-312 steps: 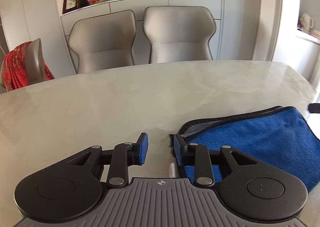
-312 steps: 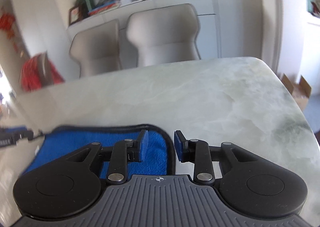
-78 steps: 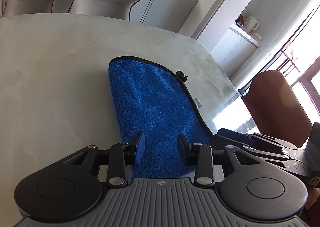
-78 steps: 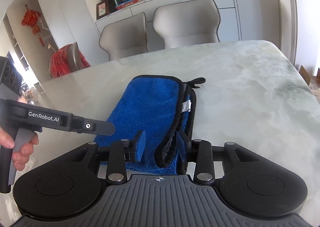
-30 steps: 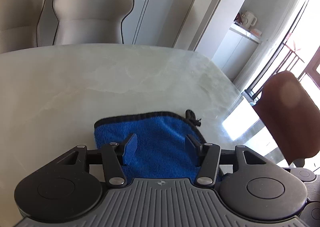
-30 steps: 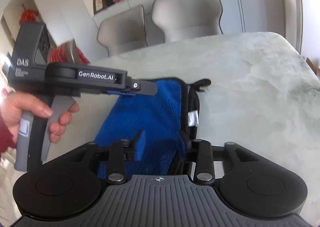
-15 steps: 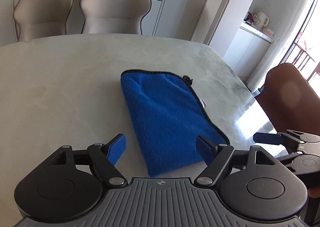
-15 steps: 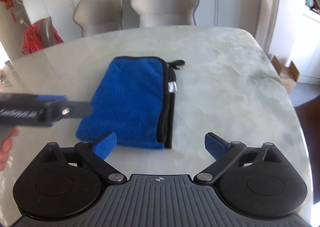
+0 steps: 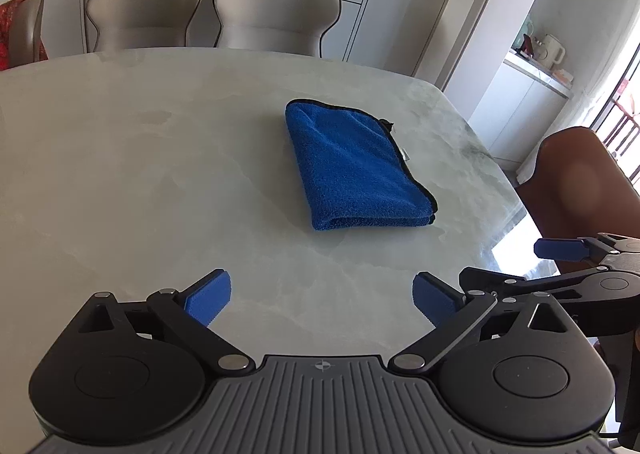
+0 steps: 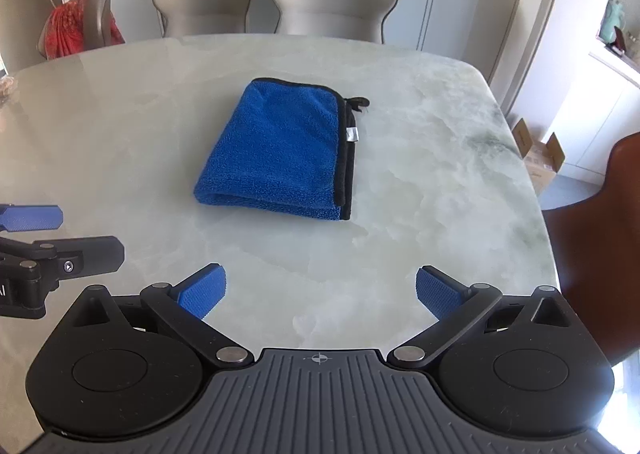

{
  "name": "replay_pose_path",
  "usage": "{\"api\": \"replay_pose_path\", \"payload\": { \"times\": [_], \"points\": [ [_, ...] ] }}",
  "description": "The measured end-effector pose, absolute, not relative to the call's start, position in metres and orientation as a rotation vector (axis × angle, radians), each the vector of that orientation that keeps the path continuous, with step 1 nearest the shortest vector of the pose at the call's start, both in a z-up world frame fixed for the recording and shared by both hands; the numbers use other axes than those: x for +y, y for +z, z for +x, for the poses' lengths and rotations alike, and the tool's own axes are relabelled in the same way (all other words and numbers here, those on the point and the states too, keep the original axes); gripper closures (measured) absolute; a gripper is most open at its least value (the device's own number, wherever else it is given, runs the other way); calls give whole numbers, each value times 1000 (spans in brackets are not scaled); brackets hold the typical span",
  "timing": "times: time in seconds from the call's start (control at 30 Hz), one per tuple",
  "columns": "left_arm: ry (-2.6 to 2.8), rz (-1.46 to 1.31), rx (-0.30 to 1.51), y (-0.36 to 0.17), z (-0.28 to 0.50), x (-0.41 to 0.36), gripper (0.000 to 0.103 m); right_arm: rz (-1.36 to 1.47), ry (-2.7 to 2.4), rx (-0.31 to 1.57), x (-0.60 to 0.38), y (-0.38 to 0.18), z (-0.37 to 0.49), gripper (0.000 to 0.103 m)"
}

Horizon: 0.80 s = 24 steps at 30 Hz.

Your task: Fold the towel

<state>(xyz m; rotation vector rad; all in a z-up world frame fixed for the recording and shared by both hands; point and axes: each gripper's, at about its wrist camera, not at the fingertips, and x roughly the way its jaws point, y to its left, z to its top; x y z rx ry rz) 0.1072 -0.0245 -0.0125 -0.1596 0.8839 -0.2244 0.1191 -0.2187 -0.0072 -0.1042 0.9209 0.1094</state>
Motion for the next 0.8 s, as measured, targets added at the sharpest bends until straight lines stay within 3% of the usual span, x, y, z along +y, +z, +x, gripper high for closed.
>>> {"api": "replay_pose_path", "payload": {
  "times": [0.8],
  "points": [
    [-151,-149,802,23,36,-25,2,-104,-4,799,-210,48,38,1]
  ]
}}
